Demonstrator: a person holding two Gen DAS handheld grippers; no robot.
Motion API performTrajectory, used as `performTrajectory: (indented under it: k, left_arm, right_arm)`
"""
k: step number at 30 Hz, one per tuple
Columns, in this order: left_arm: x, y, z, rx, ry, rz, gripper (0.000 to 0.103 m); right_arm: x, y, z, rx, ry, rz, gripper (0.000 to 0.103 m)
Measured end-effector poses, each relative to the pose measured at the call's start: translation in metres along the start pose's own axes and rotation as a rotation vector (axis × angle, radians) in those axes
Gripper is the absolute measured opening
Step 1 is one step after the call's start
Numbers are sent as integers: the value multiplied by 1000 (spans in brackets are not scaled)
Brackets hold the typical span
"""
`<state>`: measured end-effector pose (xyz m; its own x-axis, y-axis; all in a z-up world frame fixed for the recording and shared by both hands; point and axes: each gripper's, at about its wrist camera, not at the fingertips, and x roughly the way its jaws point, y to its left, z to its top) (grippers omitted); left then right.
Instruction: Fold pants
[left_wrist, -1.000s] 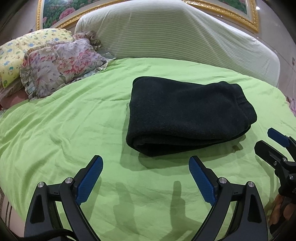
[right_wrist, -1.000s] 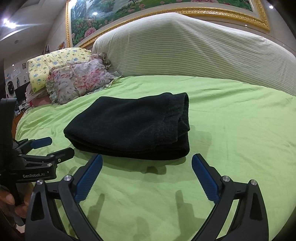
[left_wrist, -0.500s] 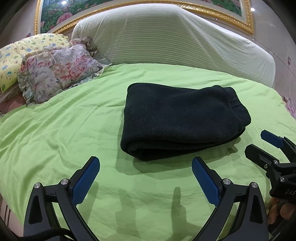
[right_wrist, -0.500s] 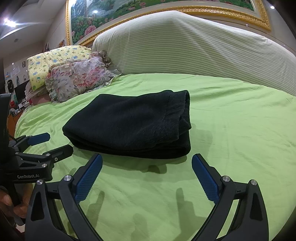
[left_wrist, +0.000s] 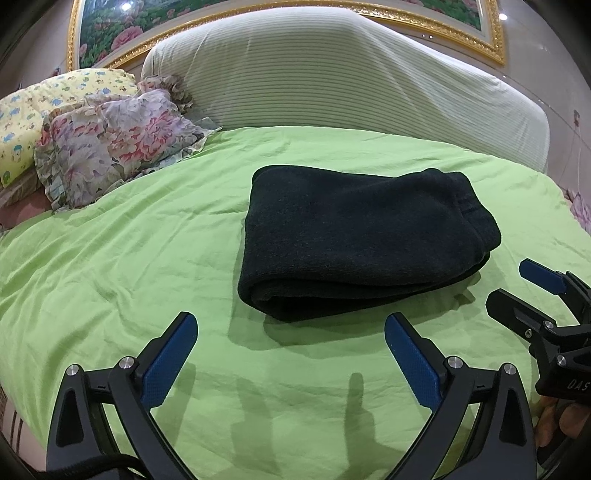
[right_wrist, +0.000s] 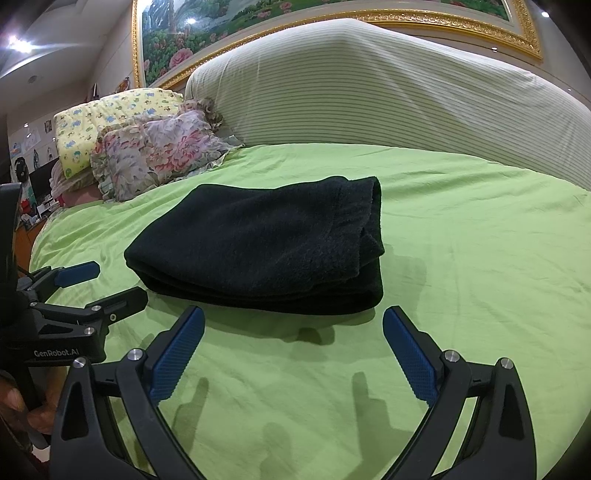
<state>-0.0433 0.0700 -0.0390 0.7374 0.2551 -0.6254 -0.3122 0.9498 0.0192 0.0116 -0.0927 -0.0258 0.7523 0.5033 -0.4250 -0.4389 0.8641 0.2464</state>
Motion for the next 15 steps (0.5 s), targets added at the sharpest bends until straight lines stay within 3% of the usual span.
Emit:
performTrajectory:
  k: [15]
  left_arm:
    - [2,0,0,-1,7,-5,102]
  right_arm:
    - [2,1,-2,-1,6,0,97]
